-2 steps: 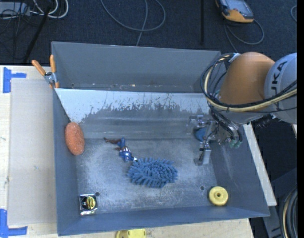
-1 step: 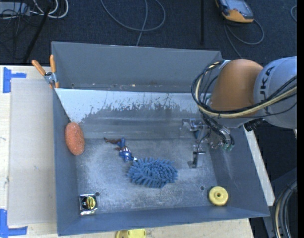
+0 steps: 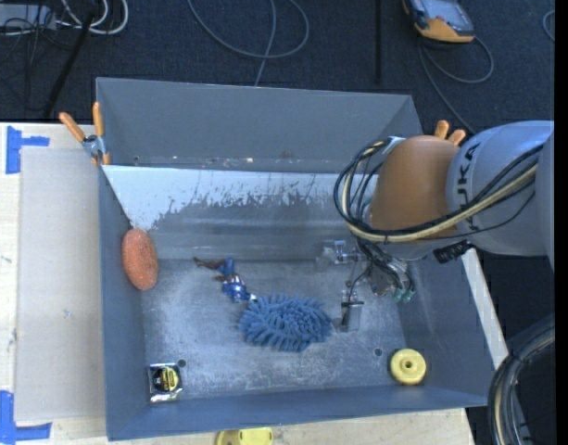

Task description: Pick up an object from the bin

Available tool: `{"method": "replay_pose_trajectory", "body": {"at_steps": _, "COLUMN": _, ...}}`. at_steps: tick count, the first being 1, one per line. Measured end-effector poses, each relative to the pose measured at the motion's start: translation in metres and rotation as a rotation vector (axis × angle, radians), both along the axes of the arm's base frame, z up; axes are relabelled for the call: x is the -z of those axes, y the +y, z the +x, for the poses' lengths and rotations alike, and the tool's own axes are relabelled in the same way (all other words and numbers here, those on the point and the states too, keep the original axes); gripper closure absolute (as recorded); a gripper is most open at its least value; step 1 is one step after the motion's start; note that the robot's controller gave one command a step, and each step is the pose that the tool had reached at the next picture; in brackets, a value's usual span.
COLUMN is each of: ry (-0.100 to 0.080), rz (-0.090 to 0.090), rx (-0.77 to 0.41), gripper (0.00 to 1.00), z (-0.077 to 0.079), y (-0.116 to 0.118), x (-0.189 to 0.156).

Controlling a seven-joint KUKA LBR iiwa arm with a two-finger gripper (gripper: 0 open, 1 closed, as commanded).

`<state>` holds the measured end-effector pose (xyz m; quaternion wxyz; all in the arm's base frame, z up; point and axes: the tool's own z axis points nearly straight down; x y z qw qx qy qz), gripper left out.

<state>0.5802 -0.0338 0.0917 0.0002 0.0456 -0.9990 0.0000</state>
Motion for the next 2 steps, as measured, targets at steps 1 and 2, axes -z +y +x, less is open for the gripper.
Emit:
{"method": "replay_pose_trajectory", "body": {"at_steps": 1, "ry": 0.003, "rz": 0.001, "rx": 0.086, "gripper": 0.0, "z": -0.015, "y": 0.018, "x": 0.022}}
{"method": "replay_pose_trajectory", "body": {"at_steps": 2, "ry": 0.002, "rz": 0.0, "rx": -0.064, "gripper": 0.0, "z": -0.016, "y": 0.038, "x": 0.022}}
